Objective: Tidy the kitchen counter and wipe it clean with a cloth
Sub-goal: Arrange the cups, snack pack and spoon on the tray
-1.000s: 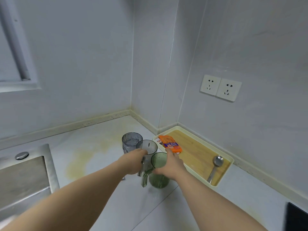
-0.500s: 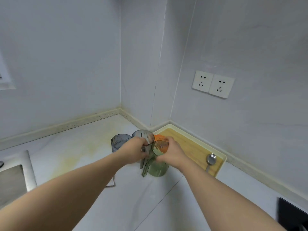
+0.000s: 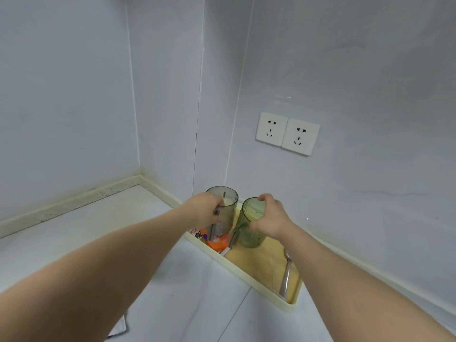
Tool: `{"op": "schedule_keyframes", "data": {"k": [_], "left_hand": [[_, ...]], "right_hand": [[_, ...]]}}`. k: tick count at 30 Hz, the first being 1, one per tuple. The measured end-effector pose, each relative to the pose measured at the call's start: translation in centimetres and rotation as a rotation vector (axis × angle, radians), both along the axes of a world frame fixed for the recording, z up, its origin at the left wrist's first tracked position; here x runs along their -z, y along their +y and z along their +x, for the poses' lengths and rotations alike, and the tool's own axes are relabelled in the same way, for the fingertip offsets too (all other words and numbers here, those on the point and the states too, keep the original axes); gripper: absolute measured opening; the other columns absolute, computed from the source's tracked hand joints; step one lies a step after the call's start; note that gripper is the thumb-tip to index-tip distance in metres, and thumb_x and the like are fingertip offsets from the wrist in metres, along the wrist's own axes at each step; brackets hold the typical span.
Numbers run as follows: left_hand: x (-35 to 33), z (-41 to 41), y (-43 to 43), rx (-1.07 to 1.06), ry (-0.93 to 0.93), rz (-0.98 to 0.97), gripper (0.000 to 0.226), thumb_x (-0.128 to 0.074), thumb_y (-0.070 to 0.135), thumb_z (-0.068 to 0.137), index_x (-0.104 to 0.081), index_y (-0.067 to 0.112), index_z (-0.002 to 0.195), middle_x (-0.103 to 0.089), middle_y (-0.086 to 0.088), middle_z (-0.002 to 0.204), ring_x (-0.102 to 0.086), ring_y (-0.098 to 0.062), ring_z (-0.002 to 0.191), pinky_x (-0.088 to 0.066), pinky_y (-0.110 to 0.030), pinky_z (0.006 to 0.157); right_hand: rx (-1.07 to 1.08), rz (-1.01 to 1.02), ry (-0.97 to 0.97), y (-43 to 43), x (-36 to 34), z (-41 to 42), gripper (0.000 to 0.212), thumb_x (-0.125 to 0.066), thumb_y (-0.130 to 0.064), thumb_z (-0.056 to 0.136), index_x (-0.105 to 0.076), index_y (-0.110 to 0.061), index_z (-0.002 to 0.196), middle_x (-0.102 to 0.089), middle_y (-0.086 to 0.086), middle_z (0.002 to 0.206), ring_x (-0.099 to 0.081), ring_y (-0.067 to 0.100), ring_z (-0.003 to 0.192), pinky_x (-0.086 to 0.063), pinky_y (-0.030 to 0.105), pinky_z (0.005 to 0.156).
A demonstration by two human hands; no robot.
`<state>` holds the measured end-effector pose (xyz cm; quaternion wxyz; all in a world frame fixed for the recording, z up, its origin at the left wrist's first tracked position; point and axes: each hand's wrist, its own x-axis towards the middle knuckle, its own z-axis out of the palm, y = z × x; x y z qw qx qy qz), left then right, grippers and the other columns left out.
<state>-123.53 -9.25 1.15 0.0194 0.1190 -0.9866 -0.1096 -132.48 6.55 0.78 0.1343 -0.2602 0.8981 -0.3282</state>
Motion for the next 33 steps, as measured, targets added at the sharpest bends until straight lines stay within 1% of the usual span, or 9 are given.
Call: {"op": "schedule_keyframes", "data": {"k": [3, 6, 8, 14, 19, 24, 28, 31, 33], "left_hand": [[1.1, -2.5, -1.1, 0.004, 0.01, 0.006, 0.034, -0.058, 0.018, 0.089, -0.055, 0.011, 0.122, -0.059, -0.008, 0.116, -0.054, -0.024, 0.107, -0.042, -0.029, 0.086], [2.5, -5.4, -2.4, 0.021, -0.008, 0.031, 0.029, -0.058, 0.019, 0.088, -0.058, 0.012, 0.116, -0.061, -0.006, 0.112, -0.055, -0.02, 0.1, -0.041, -0.026, 0.078], [3.5, -7.3, -3.2, 0.033, -0.015, 0.043, 0.031, -0.059, 0.022, 0.088, -0.057, 0.013, 0.118, -0.062, -0.005, 0.112, -0.055, -0.019, 0.099, -0.038, -0.023, 0.075], [5.4, -11.7, -5.0, 0.076, -0.009, 0.066, 0.034, -0.059, 0.023, 0.089, -0.055, 0.017, 0.122, -0.06, -0.002, 0.116, -0.054, -0.015, 0.099, -0.037, -0.02, 0.077], [6.5, -13.9, -6.1, 0.094, -0.032, 0.102, 0.041, -0.061, 0.021, 0.088, -0.053, 0.019, 0.129, -0.059, -0.001, 0.122, -0.054, -0.015, 0.109, -0.038, -0.019, 0.085], [6.3, -14.3, -6.9, 0.093, -0.035, 0.105, 0.045, -0.059, 0.017, 0.09, -0.048, 0.02, 0.134, -0.055, -0.002, 0.126, -0.051, -0.017, 0.114, -0.033, -0.017, 0.084], [6.4, -14.3, -7.2, 0.086, -0.026, 0.094, 0.047, -0.057, 0.009, 0.09, -0.047, 0.019, 0.135, -0.054, -0.003, 0.132, -0.05, -0.018, 0.12, -0.039, -0.021, 0.093], [6.6, -13.8, -7.0, 0.105, -0.022, 0.094, 0.055, -0.051, 0.005, 0.092, -0.036, 0.021, 0.143, -0.04, -0.001, 0.144, -0.043, -0.018, 0.128, -0.039, -0.025, 0.1], [6.4, -13.1, -6.7, 0.107, -0.006, 0.111, 0.056, -0.048, 0.004, 0.093, -0.034, 0.022, 0.144, -0.034, 0.001, 0.147, -0.042, -0.018, 0.127, -0.04, -0.026, 0.1]], "right_hand": [[0.019, 0.027, -0.018, -0.6, 1.0, -2.2, 0.078, -0.075, -0.009, 0.073, -0.031, -0.015, 0.138, -0.027, 0.011, 0.143, -0.042, 0.032, 0.123, -0.042, 0.034, 0.094], [0.027, 0.056, -0.052, -1.6, 2.1, -4.7, 0.079, -0.076, -0.008, 0.073, -0.031, -0.016, 0.137, -0.026, 0.009, 0.143, -0.041, 0.031, 0.124, -0.042, 0.033, 0.093], [0.027, 0.081, -0.056, -2.5, 3.1, -6.4, 0.079, -0.077, -0.008, 0.073, -0.031, -0.016, 0.137, -0.026, 0.009, 0.144, -0.041, 0.031, 0.125, -0.042, 0.032, 0.094], [0.031, 0.157, -0.034, -4.3, 5.5, -10.1, 0.074, -0.074, -0.012, 0.076, -0.031, -0.016, 0.136, -0.024, 0.009, 0.144, -0.037, 0.033, 0.126, -0.04, 0.037, 0.103], [0.058, 0.118, -0.07, -5.7, 6.2, -12.7, 0.074, -0.074, -0.011, 0.077, -0.031, -0.014, 0.137, -0.026, 0.008, 0.144, -0.037, 0.032, 0.128, -0.039, 0.036, 0.103], [0.032, 0.096, -0.07, -7.3, 6.3, -13.7, 0.073, -0.071, -0.009, 0.077, -0.031, -0.014, 0.139, -0.025, 0.007, 0.146, -0.036, 0.03, 0.128, -0.039, 0.035, 0.102], [0.034, 0.053, -0.069, -8.0, 6.9, -13.6, 0.073, -0.068, -0.008, 0.078, -0.031, -0.013, 0.141, -0.023, 0.005, 0.148, -0.034, 0.029, 0.13, -0.038, 0.033, 0.102], [0.051, 0.053, -0.06, -8.0, 7.3, -12.9, 0.081, -0.069, -0.01, 0.076, -0.026, -0.019, 0.145, -0.013, 0.005, 0.152, -0.026, 0.032, 0.135, -0.035, 0.037, 0.109], [0.079, 0.086, -0.036, -7.7, 7.0, -12.0, 0.088, -0.069, -0.013, 0.075, -0.021, -0.026, 0.147, 0.002, 0.004, 0.157, -0.01, 0.035, 0.142, -0.027, 0.043, 0.114]]}}
